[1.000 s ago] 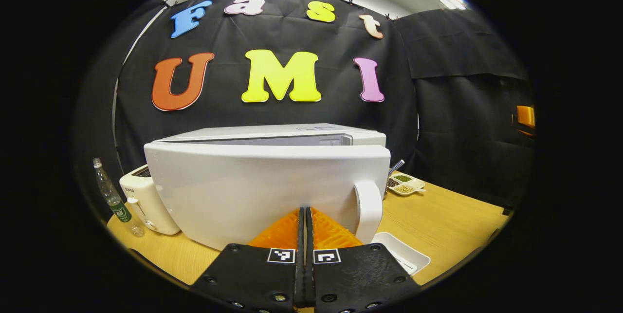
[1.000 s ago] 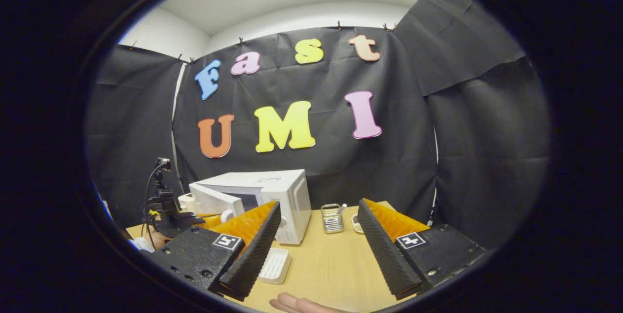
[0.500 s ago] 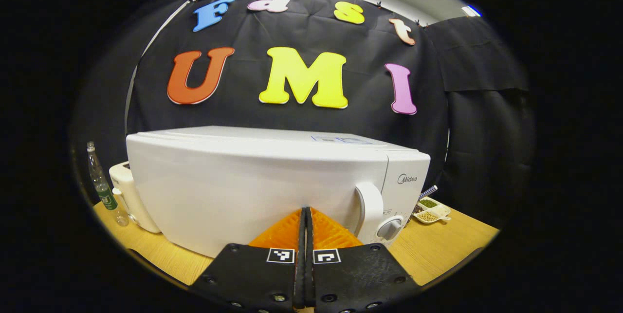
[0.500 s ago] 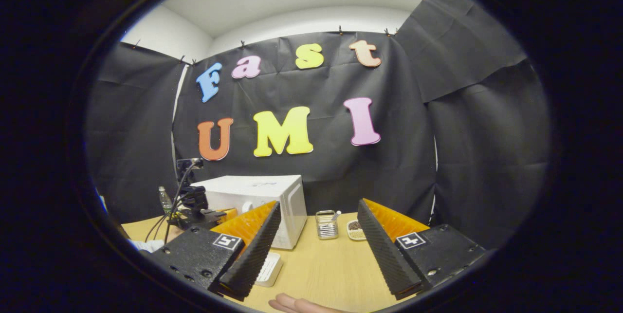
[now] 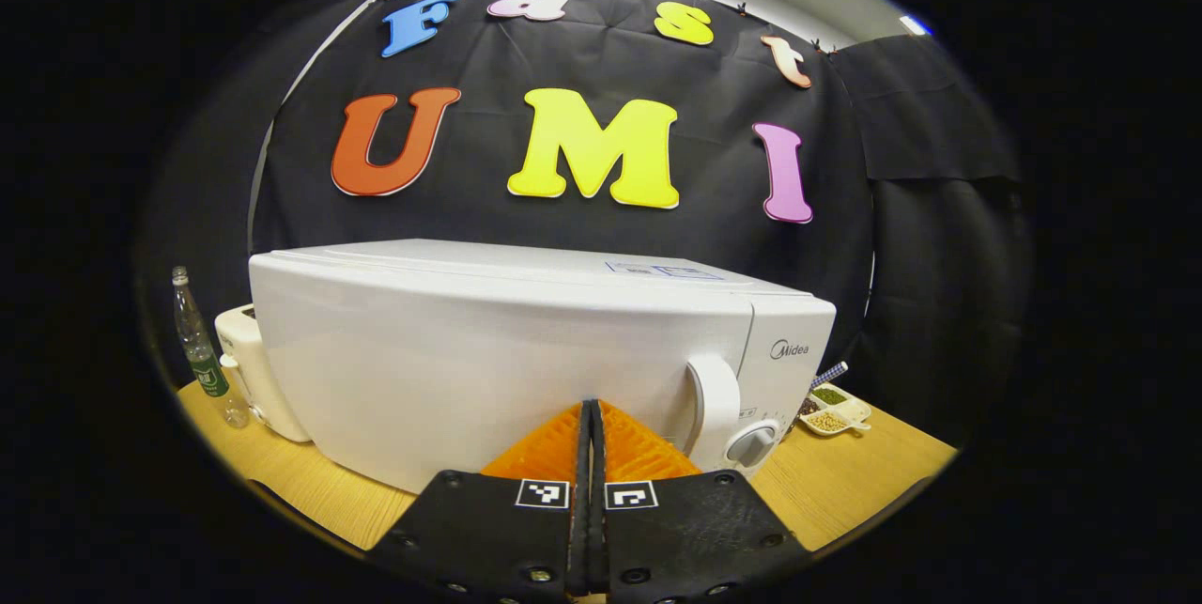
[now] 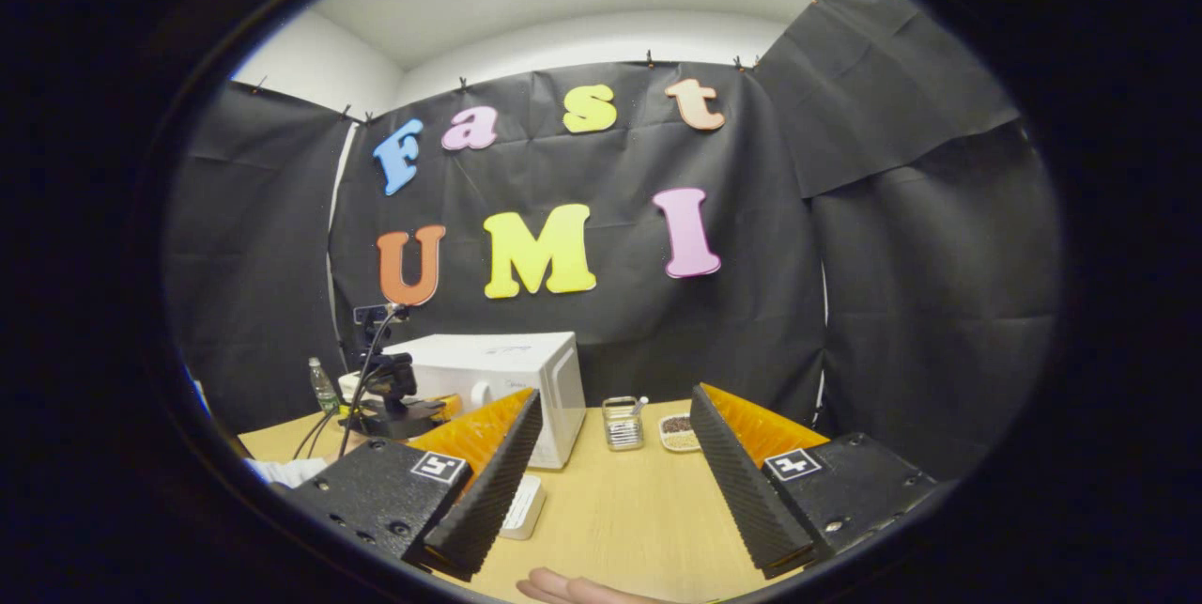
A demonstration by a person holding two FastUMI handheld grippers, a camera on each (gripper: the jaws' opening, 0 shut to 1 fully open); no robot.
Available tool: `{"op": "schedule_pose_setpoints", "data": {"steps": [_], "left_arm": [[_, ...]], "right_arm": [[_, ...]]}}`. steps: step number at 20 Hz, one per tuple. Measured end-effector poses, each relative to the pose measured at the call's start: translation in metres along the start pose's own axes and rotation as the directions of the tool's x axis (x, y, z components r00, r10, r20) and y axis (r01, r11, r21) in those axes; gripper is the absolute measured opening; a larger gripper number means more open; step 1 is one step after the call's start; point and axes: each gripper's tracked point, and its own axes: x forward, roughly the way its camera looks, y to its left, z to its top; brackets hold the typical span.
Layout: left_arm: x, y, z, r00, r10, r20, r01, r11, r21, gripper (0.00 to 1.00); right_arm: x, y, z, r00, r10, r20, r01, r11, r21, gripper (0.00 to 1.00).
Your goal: Open the microwave oven with the left hand, put the food in, and close the microwave oven.
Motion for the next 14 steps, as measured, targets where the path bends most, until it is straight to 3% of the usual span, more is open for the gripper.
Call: {"op": "schedule_pose_setpoints", "data": {"steps": [1,2,3,4,5,6,7,8,11,12,13,14], "left_arm": [[0.000,0.002,0.001,1.000,0.000,-0.014,0.000,1.000,0.002,0.00],[-0.003,0.011,-0.006,0.998,0.026,-0.064,-0.025,1.000,0.016,0.00],[-0.012,0.017,-0.015,0.992,0.035,-0.124,-0.034,0.999,0.010,0.00],[-0.024,0.014,-0.014,0.989,0.028,-0.144,-0.028,1.000,-0.003,0.00],[-0.038,0.014,-0.007,0.991,0.019,-0.134,-0.020,1.000,-0.012,0.00],[-0.053,0.015,0.002,0.993,0.012,-0.114,-0.013,1.000,-0.012,0.00],[-0.071,0.014,0.011,0.996,0.005,-0.091,-0.006,1.000,-0.007,0.00],[-0.089,0.013,0.020,0.997,-0.001,-0.072,0.001,1.000,0.001,0.00],[-0.150,0.004,0.051,0.999,-0.038,-0.015,0.038,0.999,0.001,0.01],[-0.170,0.006,0.063,0.999,-0.032,0.012,0.032,0.999,0.012,0.00],[-0.189,0.008,0.072,1.000,-0.015,0.025,0.015,1.000,0.016,0.00],[-0.211,0.006,0.078,0.999,-0.013,0.036,0.012,1.000,0.019,0.12]], "right_arm": [[-0.005,0.001,0.002,1.000,-0.006,-0.002,0.006,1.000,-0.006,1.00],[-0.009,0.003,0.006,1.000,-0.011,0.005,0.011,1.000,-0.009,0.90],[-0.013,0.003,0.007,1.000,-0.019,0.003,0.019,1.000,-0.013,1.00],[-0.016,0.004,0.007,1.000,-0.027,0.003,0.027,0.999,-0.018,0.90],[-0.021,0.008,0.008,1.000,-0.028,0.004,0.028,0.999,-0.022,1.00],[-0.025,0.012,0.010,1.000,-0.025,0.009,0.026,0.999,-0.022,1.00],[-0.027,0.015,0.011,1.000,-0.026,0.010,0.026,0.999,-0.022,0.90],[-0.030,0.017,0.009,0.999,-0.033,0.003,0.033,0.999,-0.024,1.00],[-0.038,0.029,0.007,0.999,-0.032,-0.015,0.032,0.999,-0.021,1.00],[-0.042,0.035,0.006,1.000,-0.022,-0.020,0.021,1.000,-0.013,0.90],[-0.046,0.039,0.007,1.000,-0.015,-0.020,0.015,1.000,-0.007,0.90],[-0.050,0.042,0.008,1.000,-0.014,-0.022,0.014,1.000,-0.004,0.90]]}}
